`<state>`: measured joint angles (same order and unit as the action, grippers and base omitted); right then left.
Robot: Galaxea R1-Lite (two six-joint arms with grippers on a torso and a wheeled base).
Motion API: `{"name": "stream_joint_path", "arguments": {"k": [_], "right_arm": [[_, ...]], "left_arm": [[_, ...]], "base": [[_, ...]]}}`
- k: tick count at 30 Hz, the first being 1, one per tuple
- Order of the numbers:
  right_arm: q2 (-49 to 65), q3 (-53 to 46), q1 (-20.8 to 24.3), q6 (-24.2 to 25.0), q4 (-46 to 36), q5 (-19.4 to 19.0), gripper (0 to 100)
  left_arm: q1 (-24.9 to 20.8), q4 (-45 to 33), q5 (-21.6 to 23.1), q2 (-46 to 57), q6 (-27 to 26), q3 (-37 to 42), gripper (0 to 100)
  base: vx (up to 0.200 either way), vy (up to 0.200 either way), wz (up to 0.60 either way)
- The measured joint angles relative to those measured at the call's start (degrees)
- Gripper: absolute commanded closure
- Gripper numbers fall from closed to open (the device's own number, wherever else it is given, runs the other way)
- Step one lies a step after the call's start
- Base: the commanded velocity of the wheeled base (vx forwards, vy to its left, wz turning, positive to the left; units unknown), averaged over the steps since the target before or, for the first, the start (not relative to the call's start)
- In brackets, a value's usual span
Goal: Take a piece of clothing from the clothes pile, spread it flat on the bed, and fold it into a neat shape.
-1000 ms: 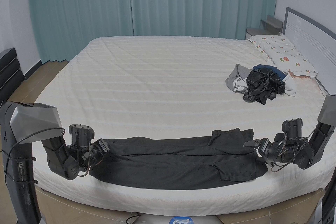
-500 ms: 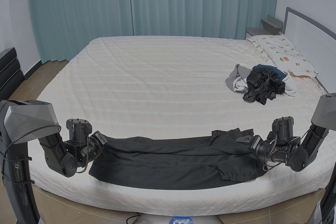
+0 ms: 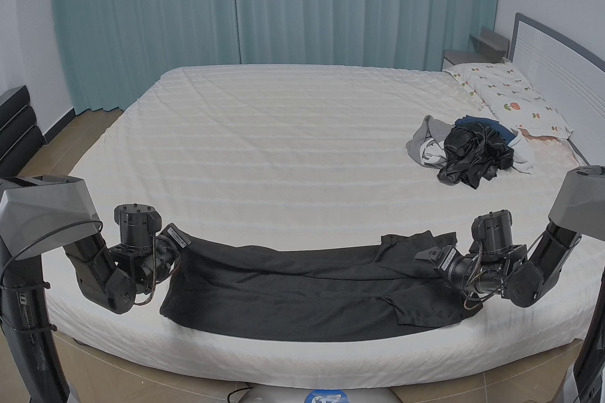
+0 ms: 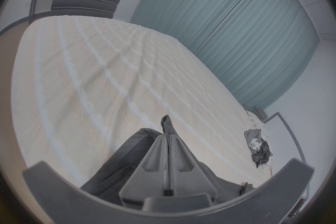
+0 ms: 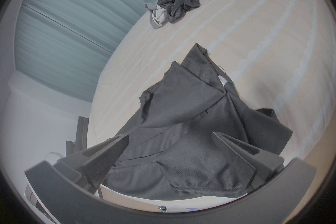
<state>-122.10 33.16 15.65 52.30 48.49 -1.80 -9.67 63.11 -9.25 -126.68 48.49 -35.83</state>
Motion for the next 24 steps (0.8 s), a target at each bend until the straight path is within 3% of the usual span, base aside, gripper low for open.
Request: {"name": "stream_joint_path", "arguments": {"k": [16,17,24], "right_arm": [[-6.14,9.64,-0.04,2.13,-7.0,4.4,0],[-6.34,9.78,-0.04,2.11,-7.01,4.62,100],[-6.79,9.97,-0.02,2.13,-7.14,6.18,100]], "left_arm": [[0.0,-0.05,0.04,0.52,0.09,-0.2,100],[0.0,-0.02,0.04,0.52,0.09,-0.2,100],[0.0,-0.02,0.01,0.52,0.04,-0.13,100]], "base": [[0.0,0.0,0.0],[0.0,0.0,0.0],[0.0,0.0,0.0]]}}
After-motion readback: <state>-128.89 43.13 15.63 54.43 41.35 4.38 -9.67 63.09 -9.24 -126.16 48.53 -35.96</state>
